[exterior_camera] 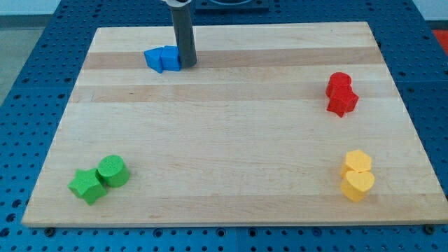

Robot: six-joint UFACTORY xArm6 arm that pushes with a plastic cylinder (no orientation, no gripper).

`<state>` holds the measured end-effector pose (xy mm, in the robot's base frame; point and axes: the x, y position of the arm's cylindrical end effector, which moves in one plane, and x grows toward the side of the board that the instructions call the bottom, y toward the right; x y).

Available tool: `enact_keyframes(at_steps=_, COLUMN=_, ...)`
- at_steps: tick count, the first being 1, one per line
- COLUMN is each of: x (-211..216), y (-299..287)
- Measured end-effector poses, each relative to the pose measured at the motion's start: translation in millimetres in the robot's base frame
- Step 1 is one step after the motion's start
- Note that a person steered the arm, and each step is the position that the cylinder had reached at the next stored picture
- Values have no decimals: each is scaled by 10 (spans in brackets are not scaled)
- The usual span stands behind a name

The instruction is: Point at green star

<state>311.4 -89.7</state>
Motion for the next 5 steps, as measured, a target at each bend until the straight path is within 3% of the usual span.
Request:
enact_keyframes(at_steps=2, x=351, y=-143)
enact_keyframes(at_steps=5, x=394, y=-1040)
